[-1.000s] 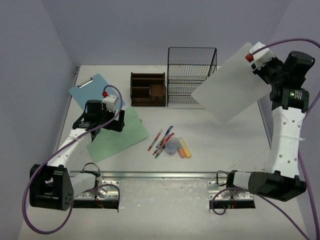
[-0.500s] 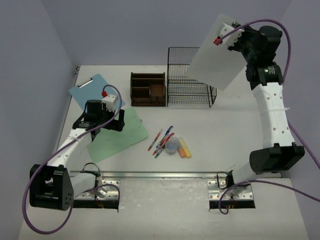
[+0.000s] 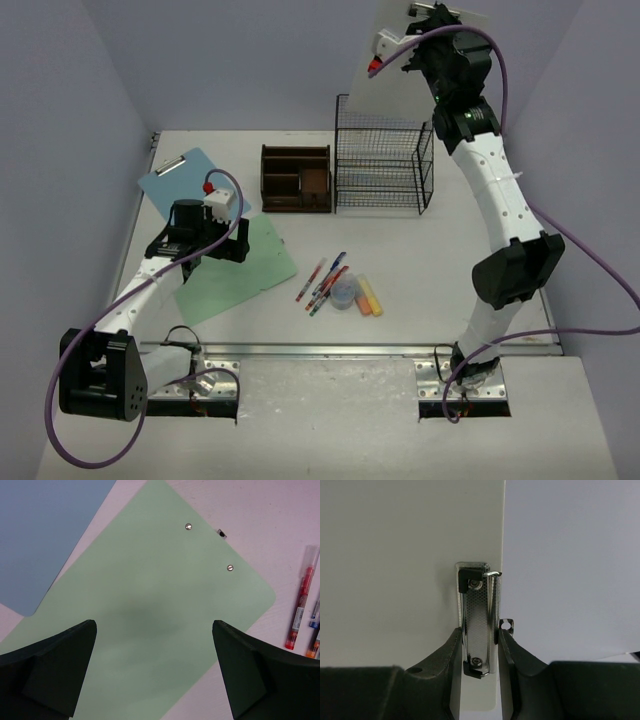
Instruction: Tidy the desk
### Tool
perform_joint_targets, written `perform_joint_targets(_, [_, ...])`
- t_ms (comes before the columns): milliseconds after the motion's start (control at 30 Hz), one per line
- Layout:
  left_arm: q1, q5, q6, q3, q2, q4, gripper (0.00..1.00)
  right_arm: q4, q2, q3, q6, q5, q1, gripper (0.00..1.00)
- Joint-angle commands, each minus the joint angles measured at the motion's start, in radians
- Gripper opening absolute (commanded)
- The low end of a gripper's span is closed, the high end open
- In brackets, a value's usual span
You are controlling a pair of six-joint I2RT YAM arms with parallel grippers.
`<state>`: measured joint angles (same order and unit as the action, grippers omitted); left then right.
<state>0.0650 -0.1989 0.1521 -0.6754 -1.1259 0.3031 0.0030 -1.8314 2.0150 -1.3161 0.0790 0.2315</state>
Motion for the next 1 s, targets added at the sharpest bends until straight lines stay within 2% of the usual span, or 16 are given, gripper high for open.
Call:
perform_joint_targets(0, [0.004, -0.004, -0.013, -0.039, 0.006, -0.047, 1.00, 0.197, -0.005, 0.053, -0.084, -0.007, 0.043, 0.00])
perform_joint_targets(567, [0.004, -0.004, -0.013, -0.035, 0.019, -0.047, 1.00, 0.208, -0.075, -0.018, -0.172, -0.049, 0.068, 0.00])
perform_joint_targets(767, [0.004, -0.005, -0.014, -0.035, 0.023, -0.048, 1.00, 0.149, -0.109, -0.034, -0.190, -0.061, 0.058, 0.00])
perform_joint_targets(967, [0.004, -0.010, -0.010, -0.035, 0.025, -0.047, 1.00, 0.001, -0.181, 0.050, -0.180, -0.064, 0.037, 0.00])
